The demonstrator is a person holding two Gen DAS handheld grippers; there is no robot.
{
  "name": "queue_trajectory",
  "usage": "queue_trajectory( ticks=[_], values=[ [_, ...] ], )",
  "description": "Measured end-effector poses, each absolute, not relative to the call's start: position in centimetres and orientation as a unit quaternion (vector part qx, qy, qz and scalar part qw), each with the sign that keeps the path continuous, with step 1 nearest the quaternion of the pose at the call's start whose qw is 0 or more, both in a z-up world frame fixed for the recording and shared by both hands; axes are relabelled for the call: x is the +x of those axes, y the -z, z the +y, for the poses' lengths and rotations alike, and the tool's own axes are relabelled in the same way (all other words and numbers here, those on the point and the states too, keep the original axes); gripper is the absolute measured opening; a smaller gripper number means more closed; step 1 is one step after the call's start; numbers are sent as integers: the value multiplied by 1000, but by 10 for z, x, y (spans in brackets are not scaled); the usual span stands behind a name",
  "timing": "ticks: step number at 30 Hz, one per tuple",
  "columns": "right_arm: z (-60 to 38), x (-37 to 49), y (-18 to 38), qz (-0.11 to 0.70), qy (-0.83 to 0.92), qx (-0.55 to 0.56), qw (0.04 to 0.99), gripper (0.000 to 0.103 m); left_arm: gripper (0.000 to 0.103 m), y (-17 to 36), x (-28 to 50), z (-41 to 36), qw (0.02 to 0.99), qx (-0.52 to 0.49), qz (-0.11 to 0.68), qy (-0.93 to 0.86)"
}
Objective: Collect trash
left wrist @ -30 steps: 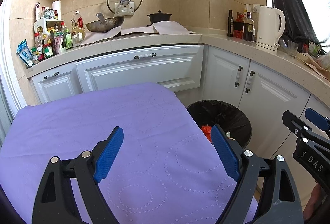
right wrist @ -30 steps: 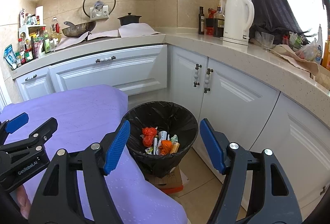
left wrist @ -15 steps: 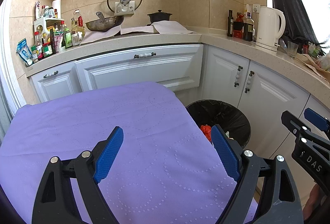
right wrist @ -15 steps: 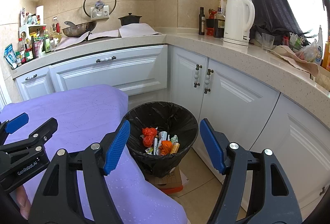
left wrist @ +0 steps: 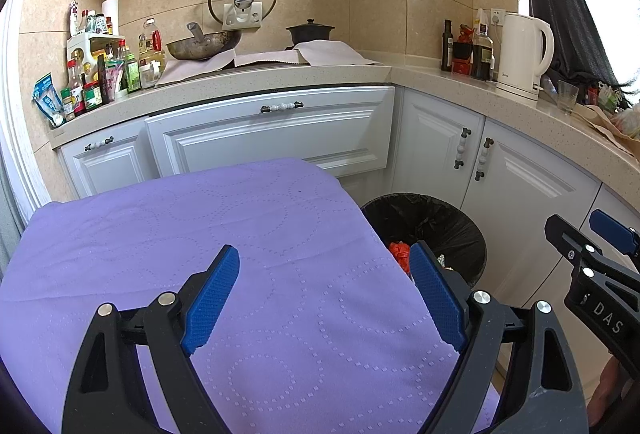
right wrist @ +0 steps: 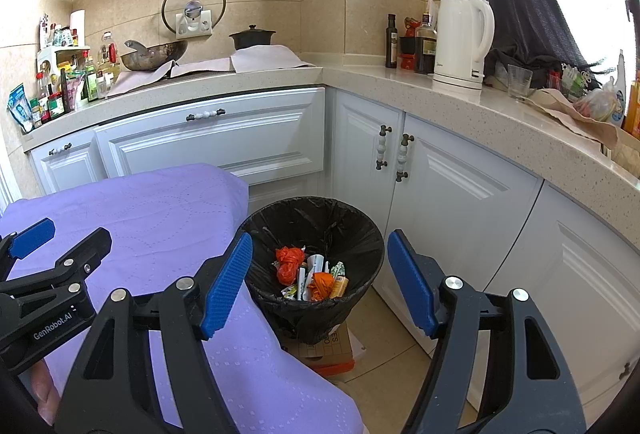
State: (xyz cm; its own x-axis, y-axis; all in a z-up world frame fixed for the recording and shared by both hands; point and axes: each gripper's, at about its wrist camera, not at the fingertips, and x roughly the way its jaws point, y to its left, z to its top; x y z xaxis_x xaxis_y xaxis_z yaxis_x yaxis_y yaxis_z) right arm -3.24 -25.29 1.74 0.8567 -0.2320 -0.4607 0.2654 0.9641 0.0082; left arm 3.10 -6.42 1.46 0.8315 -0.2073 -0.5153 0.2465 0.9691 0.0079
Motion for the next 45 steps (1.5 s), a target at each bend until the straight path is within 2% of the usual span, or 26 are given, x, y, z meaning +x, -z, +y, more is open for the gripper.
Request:
queue_trajectory(
  ticks=[42,43,44,45],
  values=[
    [-242,-30,-13,240,120,29,963,69,85,-18,32,-71,962,36,247,111],
    [-240,-28,-12,241,117,28,963,70,85,-17,33,-70,962,34,249,111],
    [-238,-26,-12,241,113,27,964,77,85,-17,35,-68,961,32,252,111],
    [-235,-25,-12,239,108,26,965,79,85,-16,37,-67,960,32,255,110]
  ],
)
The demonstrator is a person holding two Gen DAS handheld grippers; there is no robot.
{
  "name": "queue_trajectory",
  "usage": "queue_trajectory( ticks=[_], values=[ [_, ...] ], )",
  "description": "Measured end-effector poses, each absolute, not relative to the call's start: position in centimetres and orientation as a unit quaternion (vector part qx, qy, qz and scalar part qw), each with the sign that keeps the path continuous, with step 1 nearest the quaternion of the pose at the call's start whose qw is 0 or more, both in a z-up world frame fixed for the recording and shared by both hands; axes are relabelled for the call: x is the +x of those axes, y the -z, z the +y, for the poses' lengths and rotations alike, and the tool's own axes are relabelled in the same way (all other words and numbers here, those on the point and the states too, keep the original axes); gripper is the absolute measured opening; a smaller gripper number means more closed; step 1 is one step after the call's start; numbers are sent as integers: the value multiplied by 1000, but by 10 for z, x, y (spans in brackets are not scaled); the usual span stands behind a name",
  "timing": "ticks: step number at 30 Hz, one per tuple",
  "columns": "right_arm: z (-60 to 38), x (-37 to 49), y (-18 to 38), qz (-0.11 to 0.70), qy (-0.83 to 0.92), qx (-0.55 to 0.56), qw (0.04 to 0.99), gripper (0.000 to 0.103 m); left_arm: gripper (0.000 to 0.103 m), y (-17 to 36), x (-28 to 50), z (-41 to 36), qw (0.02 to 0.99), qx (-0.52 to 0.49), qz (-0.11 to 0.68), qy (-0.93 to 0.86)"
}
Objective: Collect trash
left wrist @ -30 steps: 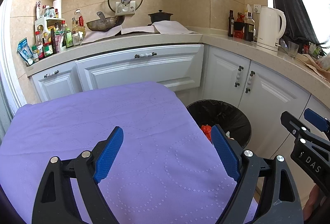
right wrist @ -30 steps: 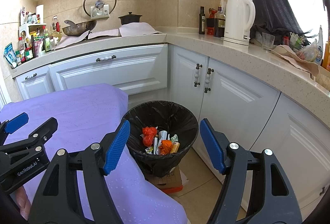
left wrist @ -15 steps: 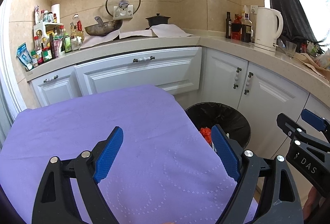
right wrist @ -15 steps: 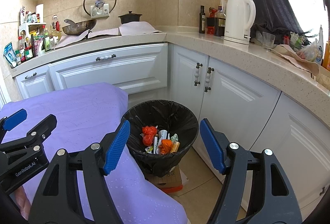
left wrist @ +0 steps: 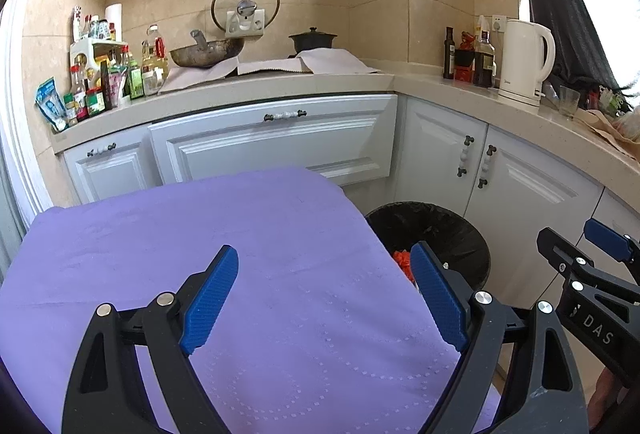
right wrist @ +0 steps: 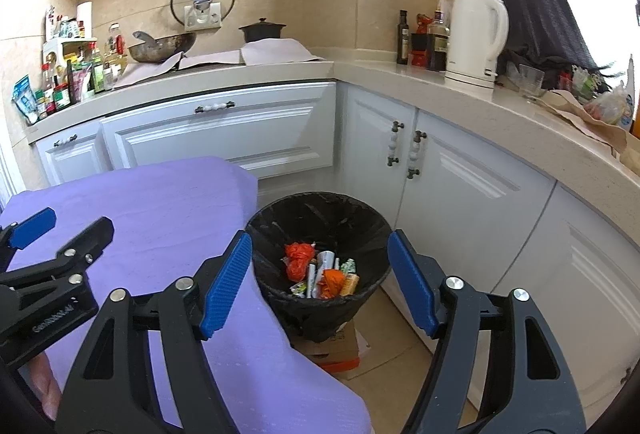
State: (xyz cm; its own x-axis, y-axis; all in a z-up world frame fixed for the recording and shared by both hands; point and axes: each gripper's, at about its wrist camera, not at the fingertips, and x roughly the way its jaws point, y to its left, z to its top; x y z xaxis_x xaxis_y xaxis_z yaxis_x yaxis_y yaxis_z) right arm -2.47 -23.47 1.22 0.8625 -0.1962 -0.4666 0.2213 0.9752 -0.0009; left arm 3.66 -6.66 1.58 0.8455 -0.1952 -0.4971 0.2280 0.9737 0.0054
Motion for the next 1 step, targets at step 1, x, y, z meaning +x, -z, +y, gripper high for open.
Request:
queue_trajectory(
  ticks=[1],
  values=[
    [-230,-22,-12,240,100,25,965,80,85,-14,39,-65,959,33,259,108]
  ],
)
